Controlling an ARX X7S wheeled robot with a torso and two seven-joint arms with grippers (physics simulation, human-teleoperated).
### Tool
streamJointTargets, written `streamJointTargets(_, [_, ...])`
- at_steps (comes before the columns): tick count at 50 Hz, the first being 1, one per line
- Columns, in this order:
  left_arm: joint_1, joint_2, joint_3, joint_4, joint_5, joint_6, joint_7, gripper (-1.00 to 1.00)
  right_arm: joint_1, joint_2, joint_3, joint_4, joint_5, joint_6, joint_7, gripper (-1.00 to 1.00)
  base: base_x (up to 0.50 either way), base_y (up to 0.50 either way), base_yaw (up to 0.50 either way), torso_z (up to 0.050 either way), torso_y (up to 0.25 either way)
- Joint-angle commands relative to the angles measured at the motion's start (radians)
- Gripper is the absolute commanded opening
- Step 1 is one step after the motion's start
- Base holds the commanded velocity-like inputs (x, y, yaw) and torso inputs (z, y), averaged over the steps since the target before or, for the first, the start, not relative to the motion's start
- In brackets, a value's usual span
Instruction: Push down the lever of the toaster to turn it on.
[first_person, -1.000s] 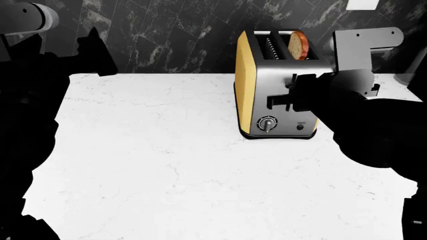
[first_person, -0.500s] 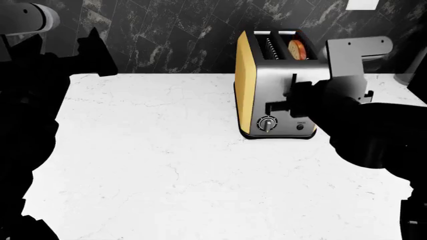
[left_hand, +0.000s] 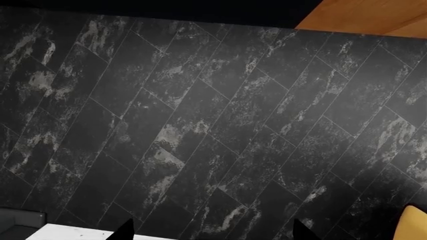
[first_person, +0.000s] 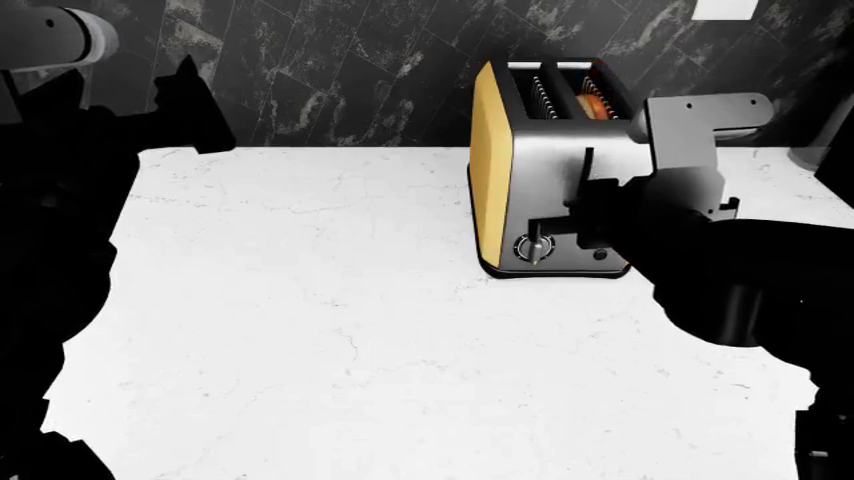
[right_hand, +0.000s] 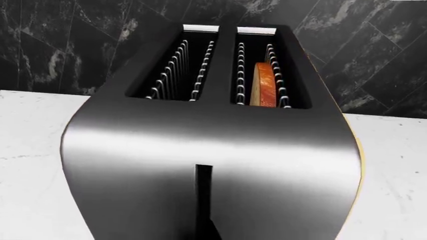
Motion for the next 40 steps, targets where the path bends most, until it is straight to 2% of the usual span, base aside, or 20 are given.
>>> streamJointTargets(1, [0.003, -0.003, -0.001, 0.002, -0.006, 0.0, -0.004, 1.0, -0.047, 0.007, -0.031, 0.012, 0.025, 0.008, 0.012, -1.0, 0.0, 0.0, 0.0, 0.0, 0.0])
streamJointTargets(40, [0.002, -0.009, 0.005, -0.006, -0.02, 0.008, -0.016, 1.0, -0.073, 0.005, -0.084, 0.076, -0.022, -0.026, -0.019, -1.0, 0.0, 0.0, 0.0, 0.0, 0.0])
